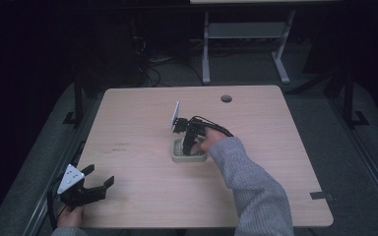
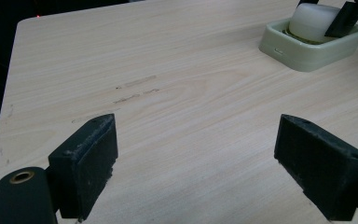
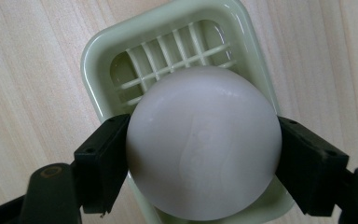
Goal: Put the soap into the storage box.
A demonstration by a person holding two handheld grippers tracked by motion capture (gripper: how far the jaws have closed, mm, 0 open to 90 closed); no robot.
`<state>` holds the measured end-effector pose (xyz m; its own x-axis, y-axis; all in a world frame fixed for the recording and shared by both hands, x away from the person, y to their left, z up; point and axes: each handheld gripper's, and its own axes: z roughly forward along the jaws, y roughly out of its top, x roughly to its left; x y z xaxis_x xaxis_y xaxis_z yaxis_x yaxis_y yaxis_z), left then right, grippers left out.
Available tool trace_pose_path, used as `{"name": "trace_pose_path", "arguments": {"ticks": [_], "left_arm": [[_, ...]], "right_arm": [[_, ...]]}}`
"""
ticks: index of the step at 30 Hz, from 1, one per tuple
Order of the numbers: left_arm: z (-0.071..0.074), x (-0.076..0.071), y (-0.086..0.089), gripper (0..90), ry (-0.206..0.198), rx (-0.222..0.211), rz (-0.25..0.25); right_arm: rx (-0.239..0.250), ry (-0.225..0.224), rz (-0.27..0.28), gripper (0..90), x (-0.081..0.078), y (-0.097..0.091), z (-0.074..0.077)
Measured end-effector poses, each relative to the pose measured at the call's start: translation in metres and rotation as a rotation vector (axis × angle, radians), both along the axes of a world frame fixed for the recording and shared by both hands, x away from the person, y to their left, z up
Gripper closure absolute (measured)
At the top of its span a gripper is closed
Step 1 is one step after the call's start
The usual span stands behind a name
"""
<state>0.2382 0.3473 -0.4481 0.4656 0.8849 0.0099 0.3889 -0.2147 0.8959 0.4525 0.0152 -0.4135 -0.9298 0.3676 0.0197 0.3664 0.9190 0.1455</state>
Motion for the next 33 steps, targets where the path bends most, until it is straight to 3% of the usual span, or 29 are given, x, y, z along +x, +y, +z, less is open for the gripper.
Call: {"name": "trace_pose_path", "arguments": {"ticks": [12,33], "left_arm": [[0.000,0.000,0.001,12.9,-0.001,-0.001,0.002],[0.000,-0.001,-0.001,12.9,0.000,-0.004,0.002]], "right_arm": [[0.010,0.014,0.002,20.4,-0.001,0.000,0.001],[0.086,-0.004,-0.001,18.6,-0.007,-0.006,0.020]]}}
